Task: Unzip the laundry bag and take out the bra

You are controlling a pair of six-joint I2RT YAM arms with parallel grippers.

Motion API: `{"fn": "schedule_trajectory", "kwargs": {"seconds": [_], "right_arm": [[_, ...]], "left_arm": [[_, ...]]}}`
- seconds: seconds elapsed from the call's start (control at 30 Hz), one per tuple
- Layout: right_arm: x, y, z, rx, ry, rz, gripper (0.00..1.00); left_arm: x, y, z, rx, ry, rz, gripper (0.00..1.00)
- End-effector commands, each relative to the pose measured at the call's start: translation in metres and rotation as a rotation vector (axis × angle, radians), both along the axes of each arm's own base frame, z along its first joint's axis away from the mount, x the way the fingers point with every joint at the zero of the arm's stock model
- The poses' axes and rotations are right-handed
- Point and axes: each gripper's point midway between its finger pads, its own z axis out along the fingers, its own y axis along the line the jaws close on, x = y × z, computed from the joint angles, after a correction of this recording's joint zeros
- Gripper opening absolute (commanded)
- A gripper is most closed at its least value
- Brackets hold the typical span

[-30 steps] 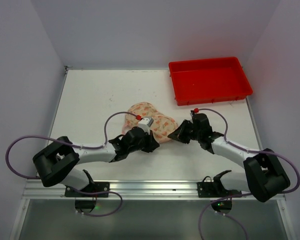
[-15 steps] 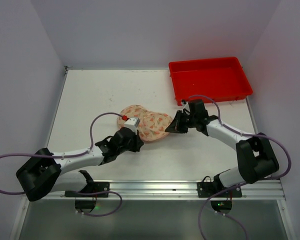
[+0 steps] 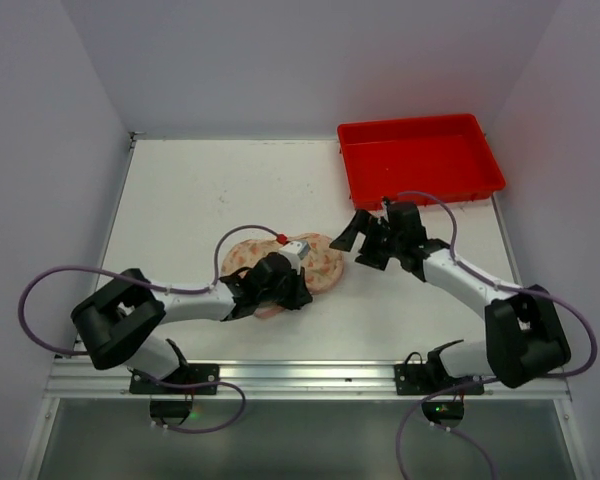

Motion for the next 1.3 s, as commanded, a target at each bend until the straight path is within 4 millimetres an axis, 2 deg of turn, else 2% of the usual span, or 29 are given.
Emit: {"fn": "schedule_trajectory", "kwargs": {"seconds": [0.0,0.03,0.07,0.1,0.13,0.17,0.23,0.43,0.47,0.5,0.6,0.63,0.7,0.73,0.8,0.83,0.87,0.9,0.97,1.0,1.07,1.13,1.17,1.2,1.27], "right_arm": [[-0.019,-0.014,-0.006,0.059,0.001,-0.13,0.99],[-0.024,-0.014,-0.008,0.082,0.001,-0.135,0.99],[-0.029,-0.014,-0.01,0.106,0.019,-0.154,0.99],[-0.038,-0.016,-0.02,0.116,0.034,-0.158,0.99],[-0.044,-0.015,-0.019,0.136,0.032,-0.154,0.99],[-0.051,-0.015,-0.026,0.149,0.057,-0.166,0.99],[-0.054,-0.009,-0.022,0.183,0.039,-0.154,0.99],[-0.049,0.013,-0.02,0.219,0.032,-0.13,0.99],[-0.048,0.017,-0.026,0.219,0.06,-0.132,0.99],[-0.046,0.023,-0.025,0.239,0.058,-0.118,0.98],[-0.046,0.035,-0.038,0.242,0.105,-0.11,0.92],[-0.047,0.038,-0.041,0.241,0.115,-0.104,0.81],[-0.049,0.041,-0.049,0.25,0.139,-0.103,0.68],[-0.051,0.042,-0.051,0.255,0.153,-0.1,0.49],[-0.054,0.04,-0.055,0.249,0.166,-0.108,0.28],[-0.051,0.036,-0.055,0.241,0.16,-0.12,0.13],[-0.051,0.034,-0.054,0.23,0.15,-0.117,0.08],[-0.051,0.03,-0.055,0.213,0.157,-0.125,0.0],[-0.046,0.022,-0.049,0.189,0.122,-0.13,0.0],[-0.045,0.02,-0.047,0.175,0.123,-0.132,0.0],[-0.04,0.013,-0.04,0.161,0.091,-0.139,0.0],[-0.036,0.004,-0.04,0.15,0.092,-0.158,0.0],[-0.032,0.002,-0.035,0.146,0.071,-0.153,0.0],[-0.033,0.0,-0.035,0.136,0.078,-0.15,0.0],[-0.025,-0.002,-0.028,0.119,0.045,-0.134,0.0]], "left_arm": [[0.011,-0.056,0.04,-0.163,-0.03,-0.085,0.0],[0.011,-0.06,0.03,-0.15,-0.009,-0.089,0.0],[0.015,-0.068,0.035,-0.163,-0.013,-0.096,0.0],[0.015,-0.071,0.03,-0.156,0.001,-0.103,0.0],[0.015,-0.074,0.03,-0.157,0.004,-0.106,0.0],[0.017,-0.078,0.032,-0.165,0.001,-0.109,0.0],[0.015,-0.081,0.029,-0.167,0.01,-0.115,0.0],[0.01,-0.081,0.027,-0.167,0.017,-0.119,0.0],[0.009,-0.08,0.027,-0.168,0.016,-0.116,0.0],[0.01,-0.08,0.029,-0.173,0.013,-0.111,0.0],[0.009,-0.077,0.027,-0.168,0.012,-0.104,0.0],[0.01,-0.077,0.028,-0.169,0.01,-0.103,0.0],[0.009,-0.075,0.027,-0.166,0.008,-0.096,0.0],[0.009,-0.073,0.027,-0.165,0.009,-0.092,0.0],[0.008,-0.068,0.024,-0.156,0.008,-0.079,0.0],[0.007,-0.065,0.022,-0.152,0.011,-0.073,0.0],[0.004,-0.058,0.015,-0.132,0.022,-0.063,0.0],[0.006,-0.054,0.016,-0.125,0.011,-0.047,0.0],[0.001,-0.041,0.006,-0.085,0.018,-0.032,0.0],[0.004,-0.036,0.009,-0.083,0.002,-0.015,0.0],[0.0,-0.021,0.0,-0.048,0.012,0.009,0.0],[0.0,-0.009,0.0,-0.031,0.007,0.042,0.0],[-0.003,0.003,-0.007,0.006,0.02,0.058,0.0],[0.002,0.011,-0.003,0.015,-0.004,0.099,0.0],[-0.001,0.03,-0.012,0.066,0.005,0.132,0.0]]}}
